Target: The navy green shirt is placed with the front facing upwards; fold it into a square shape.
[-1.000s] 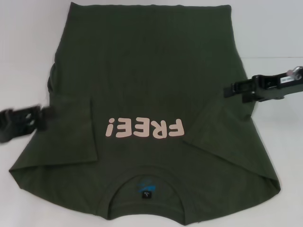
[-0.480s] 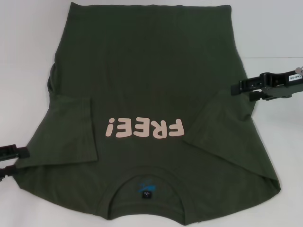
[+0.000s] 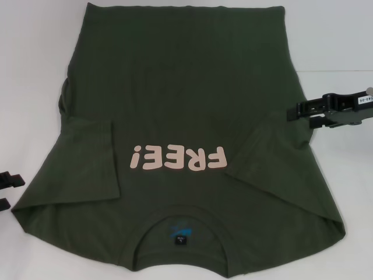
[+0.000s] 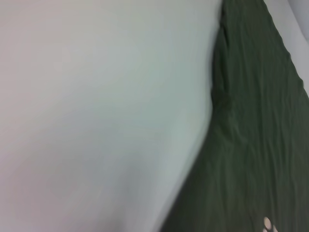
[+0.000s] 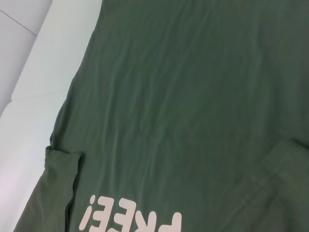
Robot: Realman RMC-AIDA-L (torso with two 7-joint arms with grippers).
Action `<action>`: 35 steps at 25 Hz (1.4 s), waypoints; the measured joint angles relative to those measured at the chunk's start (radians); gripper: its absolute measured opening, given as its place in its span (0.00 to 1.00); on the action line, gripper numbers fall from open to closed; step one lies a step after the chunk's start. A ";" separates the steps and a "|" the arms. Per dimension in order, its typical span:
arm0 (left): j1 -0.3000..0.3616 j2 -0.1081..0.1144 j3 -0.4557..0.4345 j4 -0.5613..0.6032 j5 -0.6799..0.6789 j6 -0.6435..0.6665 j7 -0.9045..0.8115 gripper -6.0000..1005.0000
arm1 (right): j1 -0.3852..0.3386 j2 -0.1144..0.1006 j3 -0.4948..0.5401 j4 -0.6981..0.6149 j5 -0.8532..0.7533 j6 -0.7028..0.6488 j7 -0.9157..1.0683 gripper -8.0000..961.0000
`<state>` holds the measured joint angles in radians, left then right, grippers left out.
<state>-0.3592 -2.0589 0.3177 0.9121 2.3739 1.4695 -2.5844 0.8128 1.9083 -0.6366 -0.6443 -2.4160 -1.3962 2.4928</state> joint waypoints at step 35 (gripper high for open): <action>-0.006 -0.011 0.025 -0.049 0.005 -0.084 0.075 0.72 | -0.016 -0.002 0.000 0.000 0.000 0.006 0.000 0.87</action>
<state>-0.3651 -2.0694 0.3428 0.8629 2.3792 1.3851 -2.5089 0.7968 1.9066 -0.6366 -0.6443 -2.4161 -1.3906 2.4926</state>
